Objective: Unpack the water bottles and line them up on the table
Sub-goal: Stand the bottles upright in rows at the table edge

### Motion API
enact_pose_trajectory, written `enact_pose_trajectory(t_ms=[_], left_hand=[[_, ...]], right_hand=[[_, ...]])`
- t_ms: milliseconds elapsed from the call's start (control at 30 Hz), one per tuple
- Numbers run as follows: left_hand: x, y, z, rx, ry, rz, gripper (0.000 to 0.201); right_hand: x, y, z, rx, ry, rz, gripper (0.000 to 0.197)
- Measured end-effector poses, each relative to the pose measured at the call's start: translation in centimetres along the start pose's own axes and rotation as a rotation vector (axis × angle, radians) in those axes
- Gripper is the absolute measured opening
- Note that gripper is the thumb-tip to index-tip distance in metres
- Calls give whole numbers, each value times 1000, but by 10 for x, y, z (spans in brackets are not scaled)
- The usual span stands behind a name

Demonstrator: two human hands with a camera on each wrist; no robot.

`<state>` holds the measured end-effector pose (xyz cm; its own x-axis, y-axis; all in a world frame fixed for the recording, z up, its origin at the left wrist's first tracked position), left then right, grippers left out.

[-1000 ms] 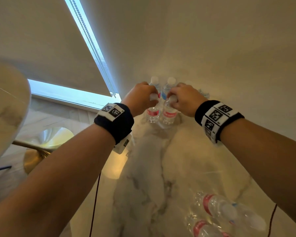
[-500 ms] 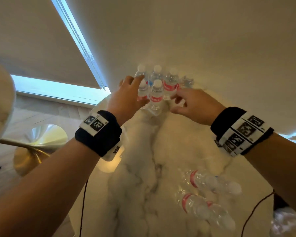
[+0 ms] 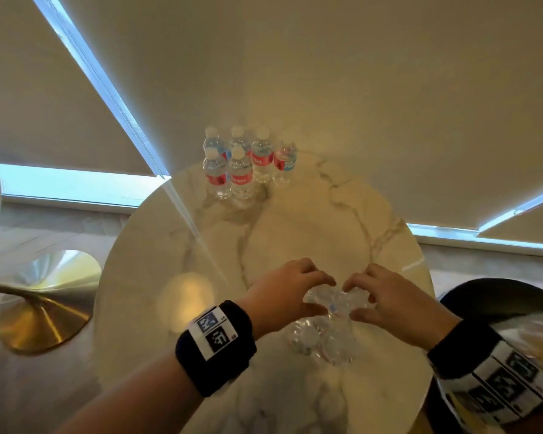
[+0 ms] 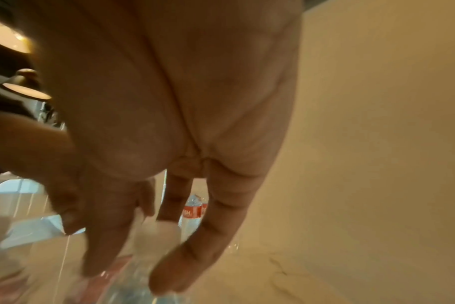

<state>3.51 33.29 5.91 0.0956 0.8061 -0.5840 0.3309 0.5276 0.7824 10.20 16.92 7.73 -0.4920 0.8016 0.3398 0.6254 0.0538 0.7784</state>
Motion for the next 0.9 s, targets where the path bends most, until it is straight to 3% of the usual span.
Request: enact_pose_trajectory(t_ms=[267, 467, 700, 900], left_hand=[[15, 6, 17, -42, -8, -45, 36], [75, 60, 38, -260, 164, -22, 35], [136, 131, 102, -440, 345, 11, 32], [164, 161, 130, -415, 439, 263, 34]], right_hand=[[3, 13, 30, -135, 23, 9, 25], [19, 54, 102, -200, 53, -21, 27], [56, 106, 212, -302, 43, 39, 27], [75, 126, 257, -399, 24, 64, 29]])
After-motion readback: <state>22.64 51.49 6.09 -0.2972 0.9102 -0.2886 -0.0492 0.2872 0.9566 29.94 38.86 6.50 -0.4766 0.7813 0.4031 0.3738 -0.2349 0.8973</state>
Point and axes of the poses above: each hand's wrist, its own z-axis towards the middle knuckle, its own y-axis out of the back of the hand, x = y × z, the point moved 5 cm from there along z, towards the middle knuckle, and after that the axes turned 2 degrees about -y, right-handed, at the moved point
